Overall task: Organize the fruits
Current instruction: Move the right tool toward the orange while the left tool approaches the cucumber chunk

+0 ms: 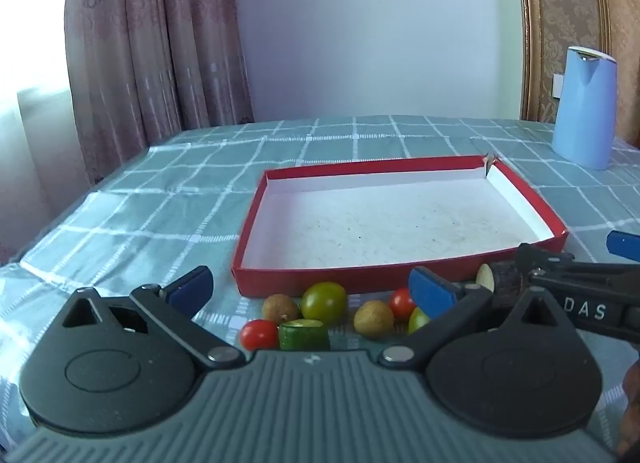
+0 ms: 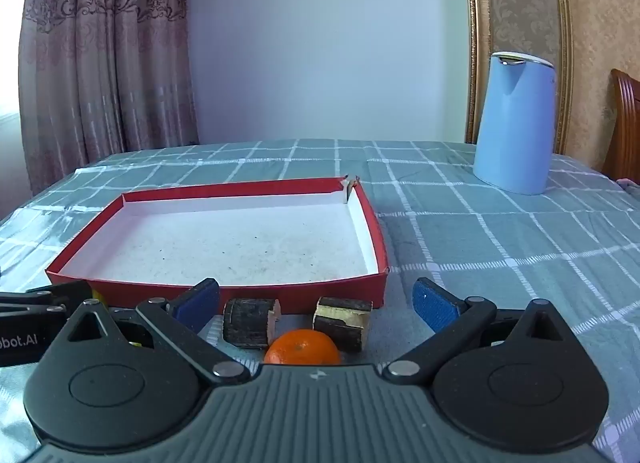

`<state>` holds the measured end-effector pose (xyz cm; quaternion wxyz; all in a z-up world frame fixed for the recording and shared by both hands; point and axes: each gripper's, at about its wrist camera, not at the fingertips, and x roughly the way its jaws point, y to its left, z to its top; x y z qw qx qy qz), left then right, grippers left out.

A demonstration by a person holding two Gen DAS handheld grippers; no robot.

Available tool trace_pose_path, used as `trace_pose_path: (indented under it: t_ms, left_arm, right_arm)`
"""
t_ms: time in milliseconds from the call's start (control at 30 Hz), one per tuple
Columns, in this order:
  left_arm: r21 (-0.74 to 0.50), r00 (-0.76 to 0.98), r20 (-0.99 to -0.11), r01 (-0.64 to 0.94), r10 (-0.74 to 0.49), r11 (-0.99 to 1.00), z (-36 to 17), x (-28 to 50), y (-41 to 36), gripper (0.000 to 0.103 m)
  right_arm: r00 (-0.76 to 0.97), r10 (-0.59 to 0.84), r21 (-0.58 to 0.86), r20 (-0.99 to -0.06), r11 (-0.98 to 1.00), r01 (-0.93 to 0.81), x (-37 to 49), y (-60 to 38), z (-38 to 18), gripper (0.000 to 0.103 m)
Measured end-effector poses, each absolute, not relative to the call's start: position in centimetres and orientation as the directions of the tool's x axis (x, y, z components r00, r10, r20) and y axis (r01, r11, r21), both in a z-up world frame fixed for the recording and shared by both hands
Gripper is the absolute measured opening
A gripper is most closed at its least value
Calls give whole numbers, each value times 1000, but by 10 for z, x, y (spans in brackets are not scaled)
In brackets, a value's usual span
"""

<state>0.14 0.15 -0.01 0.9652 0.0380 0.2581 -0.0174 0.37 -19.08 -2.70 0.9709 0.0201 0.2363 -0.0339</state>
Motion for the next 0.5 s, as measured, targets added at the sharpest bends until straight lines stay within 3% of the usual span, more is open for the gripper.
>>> trace_pose_path:
  t_ms: [67,133,500]
  left_arm:
    - [46,860,-510,64,-32,997,-1,5,5,103]
    - [89,890,-455,46,-1,995,1,-4,2,103]
    - [91,874,-485,26,22,995,-7,1,3,103]
  right_arm:
    - [885,-50,31,-463,997,72,3,-188,-27,103]
    - [881,-37,40,-471,997,64,3,-186,-26,103]
    - [889,-36,55,-456,996,69,-1,-193,-31,103]
